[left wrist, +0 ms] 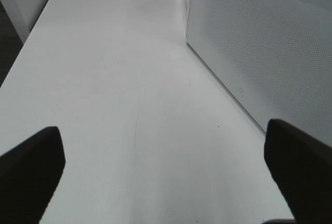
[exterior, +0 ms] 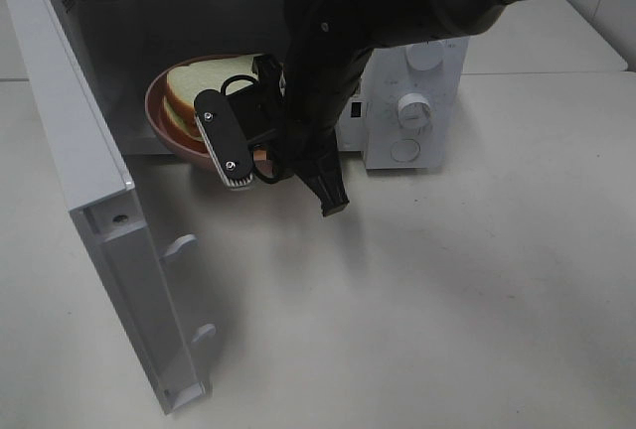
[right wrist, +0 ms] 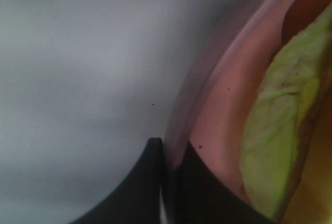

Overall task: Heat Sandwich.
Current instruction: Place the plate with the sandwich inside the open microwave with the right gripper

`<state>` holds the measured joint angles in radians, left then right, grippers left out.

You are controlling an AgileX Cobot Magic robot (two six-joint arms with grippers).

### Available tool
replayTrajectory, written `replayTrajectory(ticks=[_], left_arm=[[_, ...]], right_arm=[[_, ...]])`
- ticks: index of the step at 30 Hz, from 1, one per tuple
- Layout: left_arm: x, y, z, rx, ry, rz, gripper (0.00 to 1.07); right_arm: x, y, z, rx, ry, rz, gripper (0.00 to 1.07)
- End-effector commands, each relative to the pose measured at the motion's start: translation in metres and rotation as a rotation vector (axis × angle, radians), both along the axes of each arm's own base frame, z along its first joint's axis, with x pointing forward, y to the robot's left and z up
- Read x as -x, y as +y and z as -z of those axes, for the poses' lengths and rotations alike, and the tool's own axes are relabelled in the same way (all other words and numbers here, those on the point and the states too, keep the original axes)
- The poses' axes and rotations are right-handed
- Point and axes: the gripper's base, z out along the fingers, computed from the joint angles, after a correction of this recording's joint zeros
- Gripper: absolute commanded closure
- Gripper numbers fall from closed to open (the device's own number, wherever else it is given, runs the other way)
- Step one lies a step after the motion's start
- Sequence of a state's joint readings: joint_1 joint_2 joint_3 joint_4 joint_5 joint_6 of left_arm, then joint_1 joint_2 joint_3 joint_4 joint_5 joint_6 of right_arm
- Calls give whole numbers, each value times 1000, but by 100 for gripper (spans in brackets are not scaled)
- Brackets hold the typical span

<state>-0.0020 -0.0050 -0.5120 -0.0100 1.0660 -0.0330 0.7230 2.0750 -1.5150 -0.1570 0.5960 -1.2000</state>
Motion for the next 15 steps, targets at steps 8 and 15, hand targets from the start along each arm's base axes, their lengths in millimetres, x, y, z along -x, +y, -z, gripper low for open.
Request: replayTrajectory(ticks=[8,15], left_arm=[[3,0,-1,2,-17,-5,4],[3,0,-1,2,-17,-5,4]], right_arm=[[-20,2,-7,-40,-25,69,107],[-32,10,-2,-43,-17,108,107]])
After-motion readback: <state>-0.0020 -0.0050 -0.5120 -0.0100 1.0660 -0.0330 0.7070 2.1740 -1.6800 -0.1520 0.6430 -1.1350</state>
